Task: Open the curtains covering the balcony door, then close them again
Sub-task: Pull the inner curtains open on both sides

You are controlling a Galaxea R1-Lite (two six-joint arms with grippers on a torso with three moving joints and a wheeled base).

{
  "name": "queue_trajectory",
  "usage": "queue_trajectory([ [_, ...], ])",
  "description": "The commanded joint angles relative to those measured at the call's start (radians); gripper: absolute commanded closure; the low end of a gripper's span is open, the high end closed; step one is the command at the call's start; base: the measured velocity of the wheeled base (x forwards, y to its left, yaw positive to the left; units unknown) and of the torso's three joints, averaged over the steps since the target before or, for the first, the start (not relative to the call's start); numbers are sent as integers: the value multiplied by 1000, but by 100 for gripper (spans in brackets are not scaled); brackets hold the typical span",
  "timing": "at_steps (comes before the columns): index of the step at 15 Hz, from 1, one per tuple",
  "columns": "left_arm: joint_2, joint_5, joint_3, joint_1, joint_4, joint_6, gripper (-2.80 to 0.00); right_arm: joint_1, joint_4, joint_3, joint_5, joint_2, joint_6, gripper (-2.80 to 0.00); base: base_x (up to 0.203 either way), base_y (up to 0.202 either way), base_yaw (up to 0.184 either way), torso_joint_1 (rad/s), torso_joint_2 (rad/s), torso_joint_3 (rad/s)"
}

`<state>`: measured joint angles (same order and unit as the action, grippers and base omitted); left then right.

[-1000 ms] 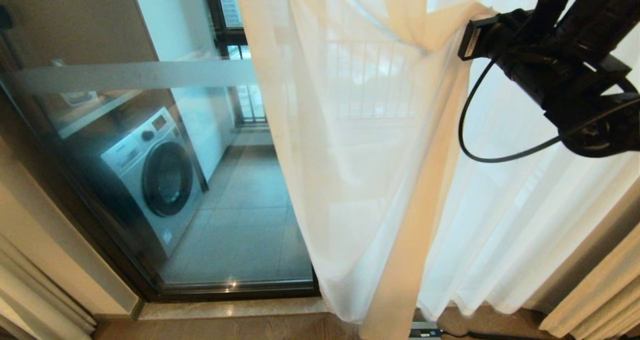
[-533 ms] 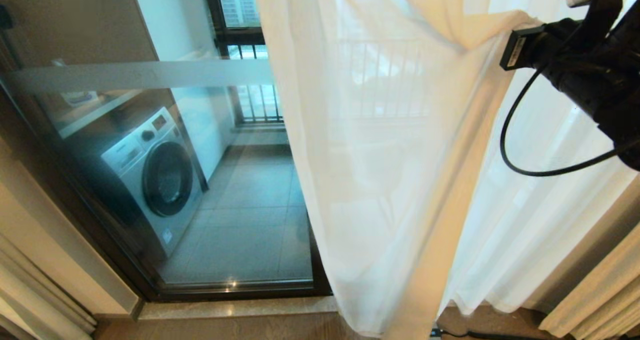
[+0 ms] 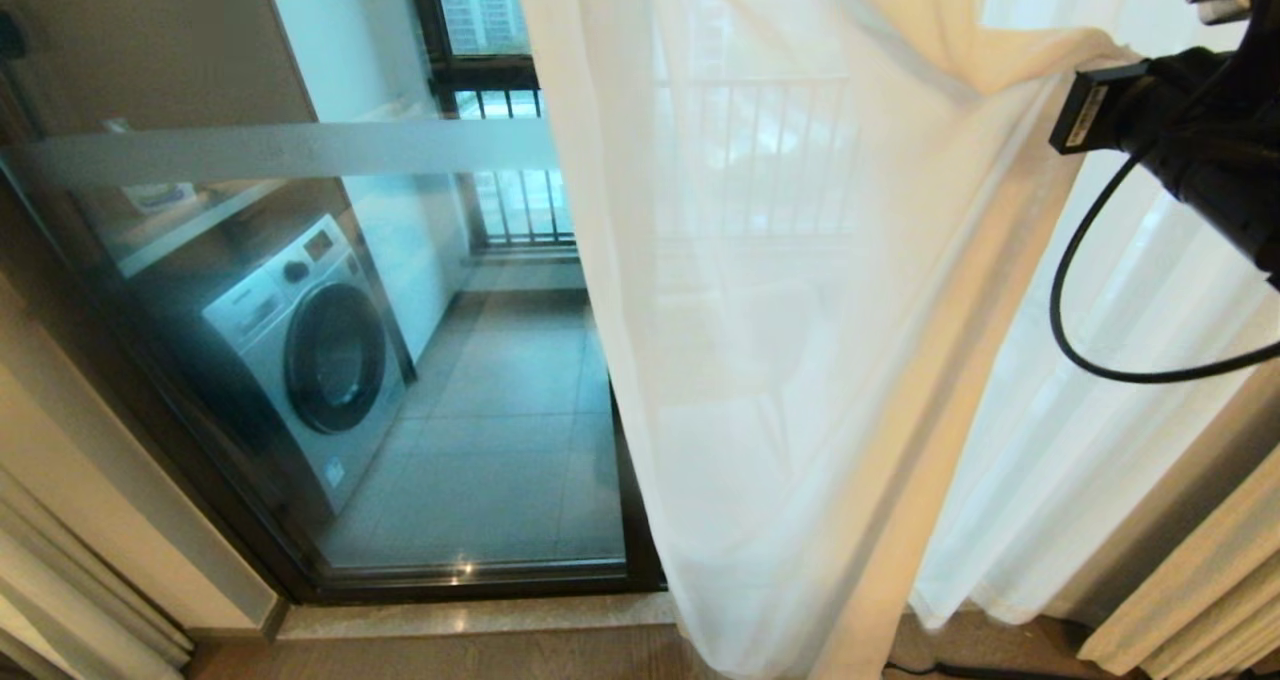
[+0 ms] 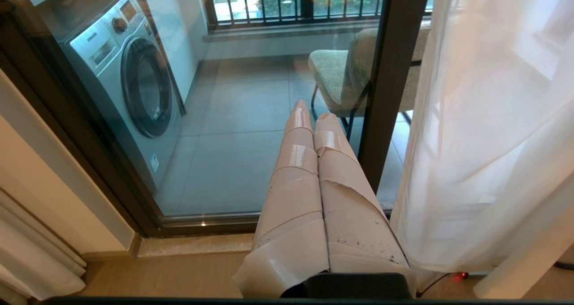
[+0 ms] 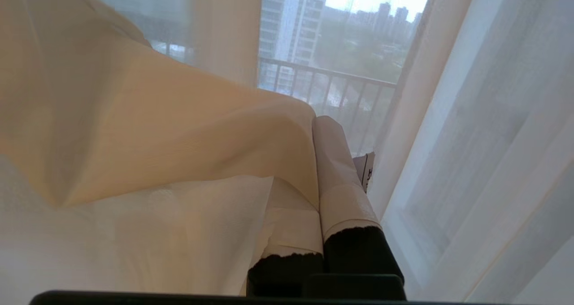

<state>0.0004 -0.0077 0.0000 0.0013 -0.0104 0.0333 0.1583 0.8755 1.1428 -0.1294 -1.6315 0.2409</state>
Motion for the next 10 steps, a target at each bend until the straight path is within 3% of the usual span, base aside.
queue_trajectory([
  [1, 0, 0, 0, 0, 0, 0, 0, -2, 7, -20, 0, 10, 2, 0, 0, 0, 0, 0, 0, 0],
  [10, 0, 0, 0, 0, 0, -6, 0, -23, 25, -35, 1, 12, 0, 0, 0, 0, 0, 0, 0, 0],
])
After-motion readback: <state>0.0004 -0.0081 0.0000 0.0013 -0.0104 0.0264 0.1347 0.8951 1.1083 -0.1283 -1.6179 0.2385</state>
